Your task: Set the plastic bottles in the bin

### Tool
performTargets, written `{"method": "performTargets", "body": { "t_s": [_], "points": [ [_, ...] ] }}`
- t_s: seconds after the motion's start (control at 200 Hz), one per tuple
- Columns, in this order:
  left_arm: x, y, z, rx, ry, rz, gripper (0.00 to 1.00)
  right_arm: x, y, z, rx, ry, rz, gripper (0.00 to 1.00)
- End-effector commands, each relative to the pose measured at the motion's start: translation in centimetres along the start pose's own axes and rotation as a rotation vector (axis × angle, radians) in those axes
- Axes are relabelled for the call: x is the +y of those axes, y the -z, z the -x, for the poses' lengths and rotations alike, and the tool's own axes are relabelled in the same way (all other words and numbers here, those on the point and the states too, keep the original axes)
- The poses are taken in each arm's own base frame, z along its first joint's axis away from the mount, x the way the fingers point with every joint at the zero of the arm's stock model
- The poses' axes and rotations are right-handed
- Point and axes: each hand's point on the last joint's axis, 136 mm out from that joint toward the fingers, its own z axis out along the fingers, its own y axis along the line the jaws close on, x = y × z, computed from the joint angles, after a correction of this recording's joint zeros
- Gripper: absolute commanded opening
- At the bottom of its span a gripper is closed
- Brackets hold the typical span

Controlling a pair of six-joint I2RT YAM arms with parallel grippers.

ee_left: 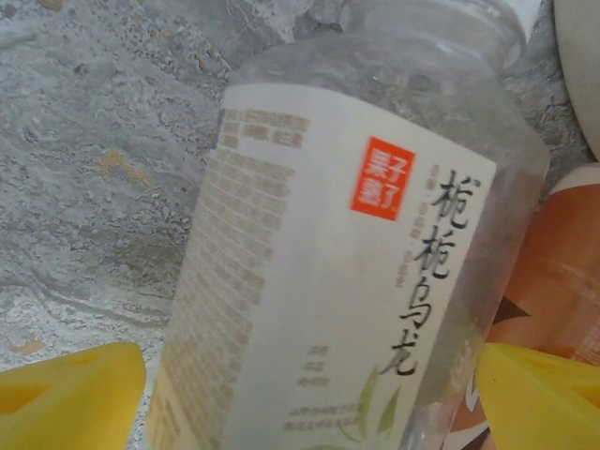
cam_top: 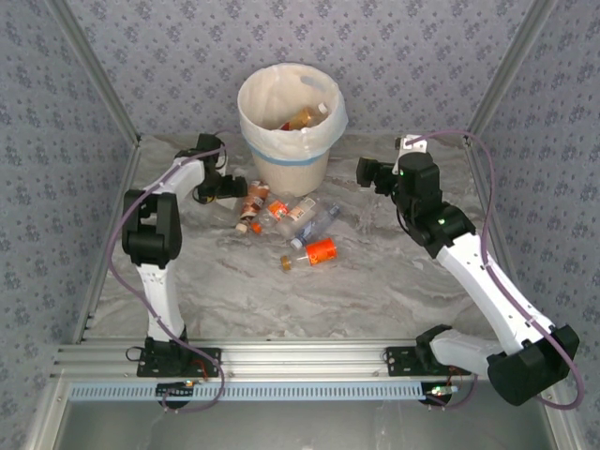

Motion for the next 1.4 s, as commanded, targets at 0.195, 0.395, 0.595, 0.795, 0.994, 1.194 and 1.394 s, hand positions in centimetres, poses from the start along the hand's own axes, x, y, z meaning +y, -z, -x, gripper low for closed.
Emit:
{"method": "performTargets", "body": {
  "t_s": [0.195,0.395,0.595,0.795,0.994,1.194,1.394],
  "points": [
    [1.0,-1.4,-0.9,0.066,-0.027,0.069,0.92,-0.6,0.0,-0.1,0.003,-0.033,-0.025,1.0],
    [2.1,-1.8,-1.0,0.073,-0.05,0.134,0.91,-0.7,-0.2,-0.3,0.012,-0.036,-0.029,1.0],
    [1.1,-1.7,-0.8,0.059,-0.042,0.075,0.81,-0.7,-0.2,-0.6,0.02,-0.041,-0.031,1.0],
    [0.7,0.1,0.0,0.009,-0.031,0.065,0.64,-0.9,-0.3,-0.7,0.023,-0.038,-0.039,1.0],
    [0.5,3.3,1.2,-0.063,-0.015,0.069,0.48,-1.1,-0.4,-0.9,0.025,-0.037,-0.047,1.0],
    [0.3,7.6,2.5,-0.167,0.031,0.074,0.25,-1.2,-0.6,-1.1,0.029,-0.037,-0.051,1.0],
    [-0.6,13.6,4.0,-0.314,0.074,0.034,0.0,-1.0,-0.8,-1.1,0.03,-0.039,-0.045,1.0]
  ]
}}
